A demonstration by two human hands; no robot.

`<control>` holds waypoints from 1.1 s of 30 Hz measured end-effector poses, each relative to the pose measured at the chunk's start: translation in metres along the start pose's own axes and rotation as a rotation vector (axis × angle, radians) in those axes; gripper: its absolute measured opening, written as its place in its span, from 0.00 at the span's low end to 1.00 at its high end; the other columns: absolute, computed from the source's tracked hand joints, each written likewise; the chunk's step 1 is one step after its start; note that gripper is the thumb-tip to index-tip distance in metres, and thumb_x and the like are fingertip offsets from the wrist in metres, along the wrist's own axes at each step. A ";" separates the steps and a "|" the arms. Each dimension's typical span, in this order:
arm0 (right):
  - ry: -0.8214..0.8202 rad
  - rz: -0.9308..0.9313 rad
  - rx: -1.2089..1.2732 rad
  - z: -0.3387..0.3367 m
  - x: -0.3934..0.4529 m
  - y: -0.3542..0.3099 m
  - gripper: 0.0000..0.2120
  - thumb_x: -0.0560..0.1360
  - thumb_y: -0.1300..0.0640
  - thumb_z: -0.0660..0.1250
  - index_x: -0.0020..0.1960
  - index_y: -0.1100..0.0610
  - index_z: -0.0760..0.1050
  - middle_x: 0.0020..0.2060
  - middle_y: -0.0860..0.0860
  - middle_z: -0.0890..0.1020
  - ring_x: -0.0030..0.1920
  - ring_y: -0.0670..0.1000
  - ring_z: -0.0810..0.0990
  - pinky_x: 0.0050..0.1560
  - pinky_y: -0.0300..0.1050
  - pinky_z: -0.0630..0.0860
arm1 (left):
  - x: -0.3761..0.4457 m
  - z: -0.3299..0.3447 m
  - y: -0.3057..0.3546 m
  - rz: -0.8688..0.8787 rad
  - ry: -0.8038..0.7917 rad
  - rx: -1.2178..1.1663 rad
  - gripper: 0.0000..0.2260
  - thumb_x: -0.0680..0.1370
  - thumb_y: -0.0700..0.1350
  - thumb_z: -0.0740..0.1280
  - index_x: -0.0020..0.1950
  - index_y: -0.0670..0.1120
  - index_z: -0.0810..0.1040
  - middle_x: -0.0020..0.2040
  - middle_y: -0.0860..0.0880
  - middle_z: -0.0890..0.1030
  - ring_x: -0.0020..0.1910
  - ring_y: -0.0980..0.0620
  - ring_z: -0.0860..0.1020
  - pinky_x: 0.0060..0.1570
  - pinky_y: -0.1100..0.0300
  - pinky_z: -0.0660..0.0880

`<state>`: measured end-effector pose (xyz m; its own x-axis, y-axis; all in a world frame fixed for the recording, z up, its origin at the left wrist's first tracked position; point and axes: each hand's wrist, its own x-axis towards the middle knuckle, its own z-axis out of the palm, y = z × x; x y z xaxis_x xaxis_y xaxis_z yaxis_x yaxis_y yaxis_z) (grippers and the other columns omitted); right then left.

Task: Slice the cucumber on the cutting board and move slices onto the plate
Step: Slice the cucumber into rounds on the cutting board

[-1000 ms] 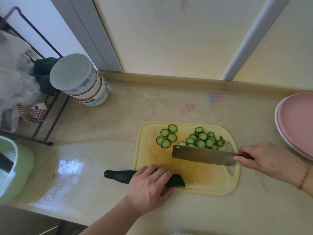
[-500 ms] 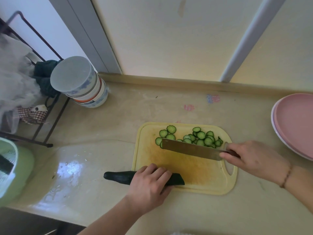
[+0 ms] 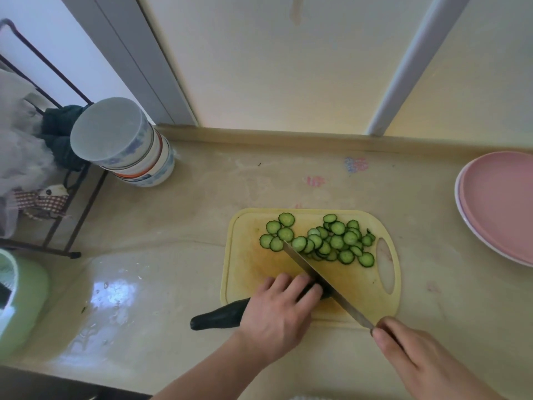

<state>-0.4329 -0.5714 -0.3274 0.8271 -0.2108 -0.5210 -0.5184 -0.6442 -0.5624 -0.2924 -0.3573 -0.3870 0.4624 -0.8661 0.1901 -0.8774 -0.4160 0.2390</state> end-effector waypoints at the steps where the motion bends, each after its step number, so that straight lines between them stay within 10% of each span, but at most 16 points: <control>1: -0.039 0.016 0.020 -0.001 0.000 -0.001 0.30 0.69 0.23 0.43 0.44 0.48 0.66 0.34 0.47 0.76 0.36 0.47 0.75 0.40 0.41 0.70 | 0.000 0.001 0.002 0.019 -0.003 0.005 0.16 0.76 0.48 0.66 0.64 0.50 0.75 0.59 0.50 0.78 0.47 0.47 0.77 0.40 0.53 0.75; 15: -0.145 0.061 0.290 -0.024 -0.017 -0.028 0.20 0.79 0.44 0.56 0.41 0.60 0.65 0.26 0.48 0.63 0.27 0.47 0.61 0.30 0.39 0.60 | -0.006 0.012 0.003 0.043 0.083 -0.027 0.18 0.75 0.39 0.71 0.64 0.48 0.78 0.61 0.51 0.78 0.49 0.47 0.78 0.42 0.53 0.76; 33: -0.046 0.017 0.132 -0.019 -0.020 -0.031 0.24 0.74 0.36 0.52 0.47 0.57 0.70 0.27 0.50 0.69 0.29 0.45 0.68 0.35 0.44 0.66 | -0.006 0.019 0.000 0.046 0.147 -0.074 0.12 0.78 0.41 0.70 0.62 0.46 0.79 0.60 0.48 0.80 0.50 0.46 0.79 0.44 0.53 0.78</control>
<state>-0.4293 -0.5611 -0.2872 0.8086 -0.1848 -0.5586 -0.5590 -0.5374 -0.6314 -0.2973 -0.3573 -0.4066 0.4404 -0.8315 0.3386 -0.8888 -0.3506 0.2952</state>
